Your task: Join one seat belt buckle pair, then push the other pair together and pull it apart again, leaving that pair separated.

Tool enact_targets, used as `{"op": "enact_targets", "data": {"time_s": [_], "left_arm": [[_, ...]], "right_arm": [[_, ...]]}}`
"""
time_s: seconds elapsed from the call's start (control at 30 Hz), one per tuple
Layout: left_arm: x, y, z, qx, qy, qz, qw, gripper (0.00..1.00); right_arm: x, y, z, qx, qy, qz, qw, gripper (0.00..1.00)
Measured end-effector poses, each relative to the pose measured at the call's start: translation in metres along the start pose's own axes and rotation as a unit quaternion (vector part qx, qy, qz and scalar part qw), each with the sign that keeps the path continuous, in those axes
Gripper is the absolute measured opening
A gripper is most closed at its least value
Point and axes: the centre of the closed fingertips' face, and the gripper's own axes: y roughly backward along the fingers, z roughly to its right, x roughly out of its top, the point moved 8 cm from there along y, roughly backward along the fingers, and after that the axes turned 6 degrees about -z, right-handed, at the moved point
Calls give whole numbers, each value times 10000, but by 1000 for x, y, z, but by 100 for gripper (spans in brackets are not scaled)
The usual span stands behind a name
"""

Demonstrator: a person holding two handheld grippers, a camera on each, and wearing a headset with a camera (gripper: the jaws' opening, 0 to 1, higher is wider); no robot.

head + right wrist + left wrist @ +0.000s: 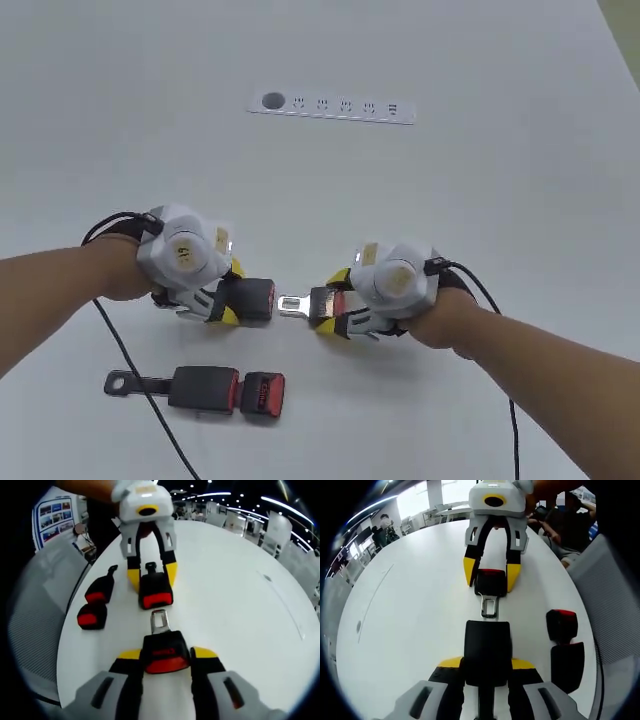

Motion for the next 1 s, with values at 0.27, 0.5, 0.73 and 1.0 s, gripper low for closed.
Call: {"op": "enact_targets", "data": {"time_s": [0.27,0.5,0.73,1.0], "left_arm": [[-2,-1,-1,0,15,18,10000,34],[-2,-1,-1,-4,14,24,10000,34],[-3,-2,-2,-8,12,28,10000,34],[-4,-3,-3,-11,29,64,10000,34]], "right_arm": [[-17,14,3,-24,-115,-9,9999,37],[-29,24,4,-110,-217,-28,9997,37],[-43,33,8,-162,-326,-82,9993,37],[-57,43,10,-247,-385,-89,9989,37]]}}
